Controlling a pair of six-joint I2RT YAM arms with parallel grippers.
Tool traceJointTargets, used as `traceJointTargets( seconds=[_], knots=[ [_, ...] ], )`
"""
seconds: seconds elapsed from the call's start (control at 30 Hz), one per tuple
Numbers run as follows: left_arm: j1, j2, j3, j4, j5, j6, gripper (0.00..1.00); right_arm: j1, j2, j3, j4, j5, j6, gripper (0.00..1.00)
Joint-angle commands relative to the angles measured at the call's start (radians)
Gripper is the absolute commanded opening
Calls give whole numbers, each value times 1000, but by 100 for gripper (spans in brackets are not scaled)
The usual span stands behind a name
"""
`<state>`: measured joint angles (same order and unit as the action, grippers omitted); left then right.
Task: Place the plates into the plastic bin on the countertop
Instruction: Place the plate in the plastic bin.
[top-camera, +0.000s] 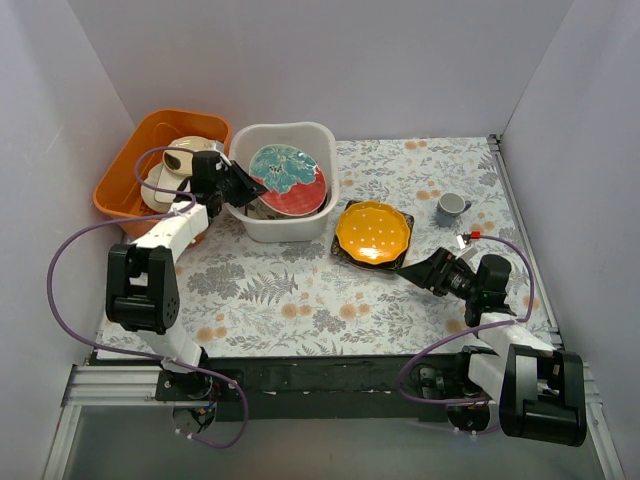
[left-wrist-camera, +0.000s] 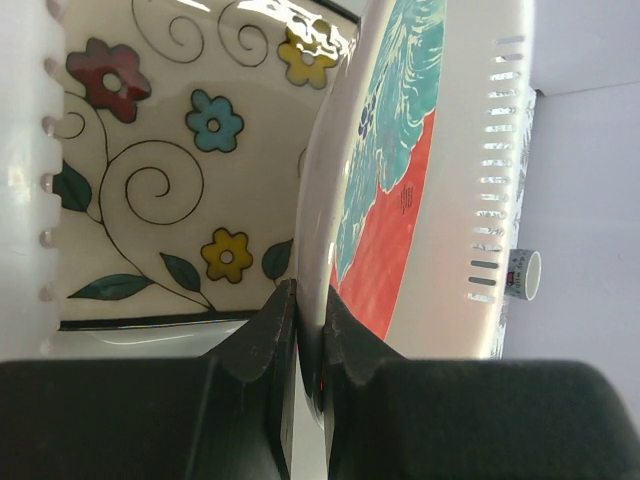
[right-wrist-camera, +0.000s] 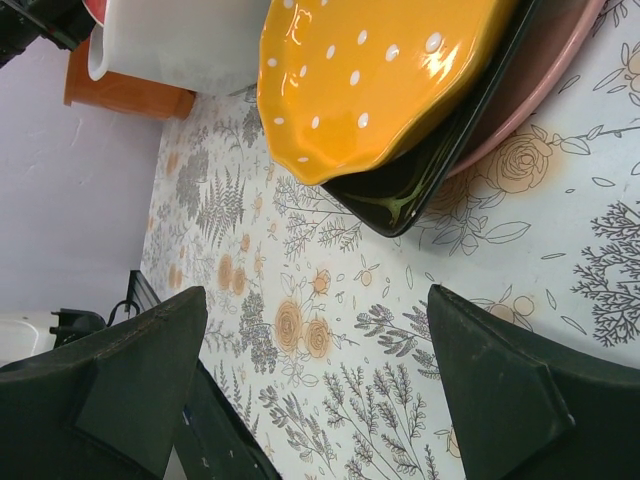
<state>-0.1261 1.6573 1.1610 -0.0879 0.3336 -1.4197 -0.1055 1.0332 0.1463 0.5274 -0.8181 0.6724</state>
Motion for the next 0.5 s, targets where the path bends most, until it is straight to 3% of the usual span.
traceJointTargets(
  seconds=[0.0,0.47],
  knots=[
    [6,-39,103,139,78,-24,0,-5,5,-1,43,-13,-25,98],
    [6,84,166,94,151,7,0,-5,14,-2,40,-12,-28,97]
  ],
)
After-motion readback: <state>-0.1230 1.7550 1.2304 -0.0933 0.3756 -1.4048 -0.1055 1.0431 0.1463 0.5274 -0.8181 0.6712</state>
